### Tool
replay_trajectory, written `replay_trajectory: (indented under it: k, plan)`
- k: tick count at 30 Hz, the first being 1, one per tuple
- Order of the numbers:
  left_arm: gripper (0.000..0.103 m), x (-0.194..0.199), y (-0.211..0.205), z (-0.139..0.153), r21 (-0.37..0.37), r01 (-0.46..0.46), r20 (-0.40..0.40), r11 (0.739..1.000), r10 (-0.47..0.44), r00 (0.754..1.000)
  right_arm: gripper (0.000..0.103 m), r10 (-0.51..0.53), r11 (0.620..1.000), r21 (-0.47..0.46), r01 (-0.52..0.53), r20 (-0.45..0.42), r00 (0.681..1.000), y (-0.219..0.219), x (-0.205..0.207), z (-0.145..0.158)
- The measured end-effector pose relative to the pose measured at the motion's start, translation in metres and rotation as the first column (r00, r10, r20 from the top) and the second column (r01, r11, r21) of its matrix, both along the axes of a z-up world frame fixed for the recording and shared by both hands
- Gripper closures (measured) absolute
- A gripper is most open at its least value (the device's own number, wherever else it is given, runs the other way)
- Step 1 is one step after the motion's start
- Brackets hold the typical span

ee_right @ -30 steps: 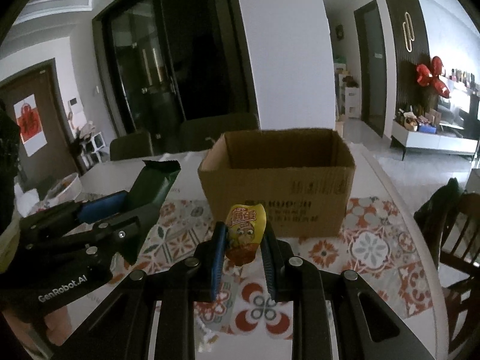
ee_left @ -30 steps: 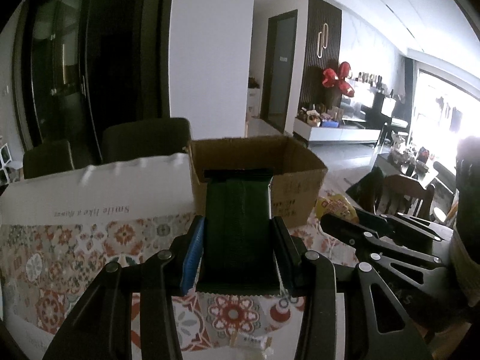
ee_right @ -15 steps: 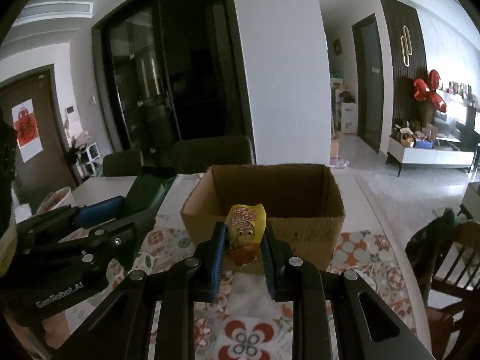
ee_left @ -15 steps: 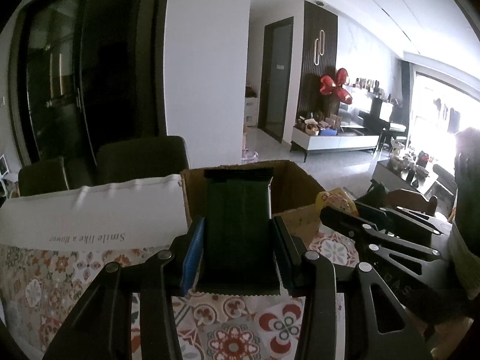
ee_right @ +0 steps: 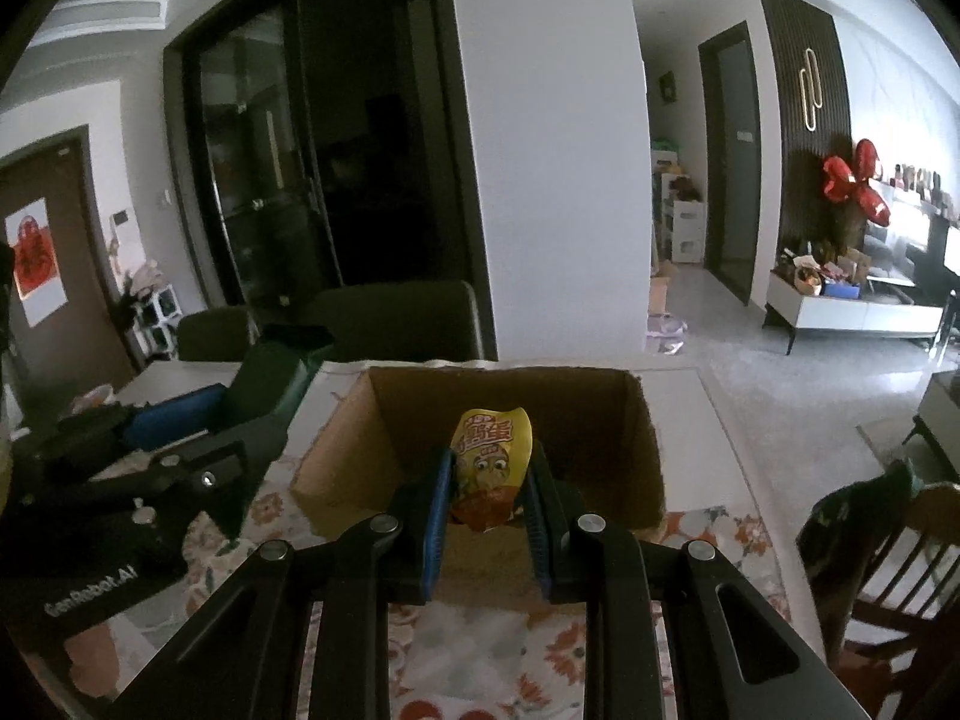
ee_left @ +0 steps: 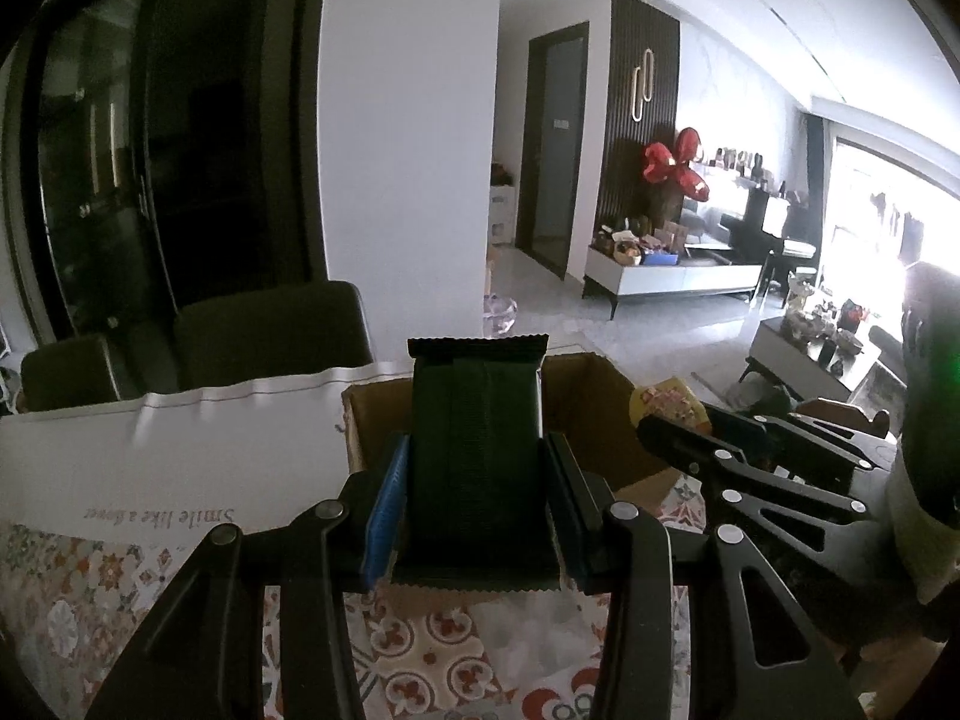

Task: Organize snacks
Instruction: 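Carry the dark green bar and yellow candy over the cardboard box, then open both tools to drop the bar and candy into the box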

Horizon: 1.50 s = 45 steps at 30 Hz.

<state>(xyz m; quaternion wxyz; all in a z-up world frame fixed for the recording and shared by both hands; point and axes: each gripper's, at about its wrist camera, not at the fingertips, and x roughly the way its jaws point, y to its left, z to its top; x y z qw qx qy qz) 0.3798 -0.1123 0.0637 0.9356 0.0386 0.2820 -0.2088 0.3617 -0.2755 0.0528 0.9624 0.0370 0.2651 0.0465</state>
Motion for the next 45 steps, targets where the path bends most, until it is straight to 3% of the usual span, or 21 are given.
replay_trajectory:
  k: [15, 17, 19, 20, 22, 29, 45]
  plan:
    - [0.059, 0.061, -0.027, -0.024, 0.026, -0.007, -0.102, 1.0, 0.009, 0.995, 0.079, -0.009, 0.998, -0.062, 0.004, -0.078, 0.997, -0.012, 0.051, -0.011]
    - [0.057, 0.065, -0.027, -0.025, 0.034, -0.012, -0.115, 0.999, 0.016, 0.993, 0.078, -0.019, 0.997, -0.073, 0.013, -0.079, 0.997, -0.012, 0.051, -0.013]
    - [0.045, 0.065, -0.025, -0.027, 0.034, -0.024, -0.115, 0.999, 0.028, 0.993, 0.073, -0.032, 0.997, -0.074, 0.025, -0.089, 0.995, -0.014, 0.053, -0.015]
    - [0.042, 0.064, -0.024, -0.027, 0.036, -0.034, -0.109, 0.999, 0.037, 0.993, 0.06, -0.045, 0.996, -0.078, 0.038, -0.091, 0.995, -0.015, 0.053, -0.016]
    - [0.042, 0.056, -0.021, -0.027, 0.049, -0.056, -0.088, 0.997, 0.061, 0.994, 0.052, -0.062, 0.994, -0.091, 0.055, -0.081, 0.995, -0.016, 0.049, -0.016]
    - [0.041, 0.024, -0.007, -0.025, 0.088, -0.095, -0.03, 0.992, 0.098, 0.995, 0.052, -0.054, 0.995, -0.084, 0.049, -0.067, 0.996, -0.01, 0.028, -0.014]
    - [0.041, -0.057, 0.028, -0.008, 0.066, -0.113, 0.042, 0.991, 0.111, 0.993, 0.052, 0.043, 0.996, -0.073, -0.042, 0.011, 0.999, 0.023, -0.051, -0.005]
